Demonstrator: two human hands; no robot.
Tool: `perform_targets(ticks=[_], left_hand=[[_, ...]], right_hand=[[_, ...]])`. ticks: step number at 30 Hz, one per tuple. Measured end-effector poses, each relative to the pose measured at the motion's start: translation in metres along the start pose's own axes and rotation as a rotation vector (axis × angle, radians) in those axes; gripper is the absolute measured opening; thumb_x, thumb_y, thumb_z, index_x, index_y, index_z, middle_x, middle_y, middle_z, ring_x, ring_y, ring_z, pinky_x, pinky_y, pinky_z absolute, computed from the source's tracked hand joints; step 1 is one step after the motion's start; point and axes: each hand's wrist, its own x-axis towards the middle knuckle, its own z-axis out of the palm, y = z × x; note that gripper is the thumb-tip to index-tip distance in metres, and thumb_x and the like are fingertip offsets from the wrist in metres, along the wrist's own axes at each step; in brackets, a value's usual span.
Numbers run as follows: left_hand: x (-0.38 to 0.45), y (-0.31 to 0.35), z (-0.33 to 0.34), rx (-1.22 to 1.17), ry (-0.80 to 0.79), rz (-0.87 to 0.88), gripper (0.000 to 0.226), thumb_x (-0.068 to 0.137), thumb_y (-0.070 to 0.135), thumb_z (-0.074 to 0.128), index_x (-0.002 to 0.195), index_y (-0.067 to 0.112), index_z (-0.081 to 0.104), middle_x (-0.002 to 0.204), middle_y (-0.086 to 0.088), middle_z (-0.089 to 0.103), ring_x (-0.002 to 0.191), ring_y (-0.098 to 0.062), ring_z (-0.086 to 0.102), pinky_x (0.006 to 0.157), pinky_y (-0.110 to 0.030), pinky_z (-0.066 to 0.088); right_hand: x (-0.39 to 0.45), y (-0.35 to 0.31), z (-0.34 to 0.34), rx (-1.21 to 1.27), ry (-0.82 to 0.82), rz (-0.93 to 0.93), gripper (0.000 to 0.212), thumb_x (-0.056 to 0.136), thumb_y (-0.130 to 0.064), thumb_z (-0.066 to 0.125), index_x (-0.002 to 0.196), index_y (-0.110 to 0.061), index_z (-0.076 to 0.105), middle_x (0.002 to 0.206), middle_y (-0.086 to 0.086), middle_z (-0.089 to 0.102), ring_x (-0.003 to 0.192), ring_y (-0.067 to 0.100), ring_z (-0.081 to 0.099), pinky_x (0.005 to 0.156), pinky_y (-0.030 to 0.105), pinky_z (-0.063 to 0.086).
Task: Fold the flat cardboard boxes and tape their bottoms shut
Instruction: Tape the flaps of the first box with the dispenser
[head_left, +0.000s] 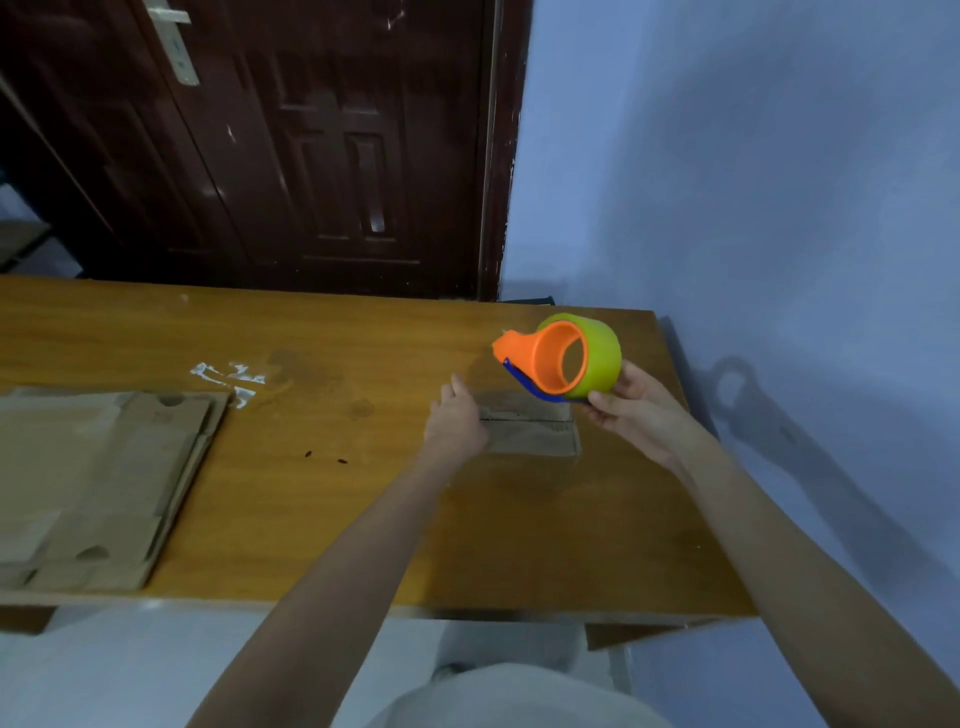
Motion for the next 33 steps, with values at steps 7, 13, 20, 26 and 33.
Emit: perform_targets(ticks=[7, 13, 20, 26, 33], left_hand=[[0.002, -0.017, 0.017, -0.310, 0.167, 0.079, 0.054, 0.083, 0.000, 0.057, 0.132, -0.002, 0.036, 0.127, -0.017, 0.040, 0.115, -0.034, 0.045, 0.085, -0.032, 0.038], [0.003, -0.025, 0.021, -0.464, 0.161, 0.133, 0.073, 0.078, 0.002, 0.059, 0.143, 0.003, 0.026, 0.123, -0.014, 0.042, 0.114, -0.030, 0.046, 0.089, -0.037, 0.043], [0.009, -0.029, 0.024, -0.536, 0.119, 0.171, 0.118, 0.074, 0.029, 0.079, 0.150, 0.020, -0.010, 0.121, -0.004, 0.050, 0.113, -0.021, 0.053, 0.094, -0.042, 0.047], [0.007, -0.033, 0.024, -0.437, 0.215, 0.301, 0.071, 0.081, 0.021, 0.072, 0.142, 0.029, 0.037, 0.109, 0.003, 0.049, 0.093, -0.020, 0.058, 0.078, -0.021, 0.043], [0.011, -0.031, 0.022, -0.502, 0.235, 0.221, 0.045, 0.075, 0.024, 0.078, 0.115, 0.013, 0.059, 0.101, 0.000, 0.056, 0.083, -0.016, 0.054, 0.063, -0.016, 0.035]], right_hand=[[-0.004, 0.007, -0.004, 0.004, -0.124, 0.076, 0.086, 0.046, -0.028, 0.094, 0.122, -0.016, 0.055, 0.100, -0.002, 0.067, 0.087, 0.013, 0.065, 0.076, 0.027, 0.053], [-0.004, 0.013, -0.005, 0.054, -0.171, 0.110, 0.079, 0.048, -0.027, 0.094, 0.118, -0.018, 0.058, 0.098, 0.001, 0.065, 0.086, 0.015, 0.063, 0.079, 0.030, 0.053], [0.000, 0.015, -0.007, 0.071, -0.154, 0.220, 0.071, 0.051, -0.022, 0.091, 0.113, -0.014, 0.059, 0.095, 0.007, 0.059, 0.082, 0.017, 0.057, 0.076, 0.029, 0.052], [0.002, 0.004, -0.011, 0.024, -0.212, 0.267, 0.076, 0.047, -0.025, 0.093, 0.114, -0.013, 0.059, 0.092, 0.004, 0.063, 0.082, 0.017, 0.058, 0.074, 0.029, 0.052], [0.007, 0.001, -0.008, 0.173, -0.130, 0.257, 0.080, 0.047, -0.020, 0.094, 0.118, -0.012, 0.058, 0.090, 0.004, 0.063, 0.075, 0.013, 0.058, 0.070, 0.026, 0.053]])
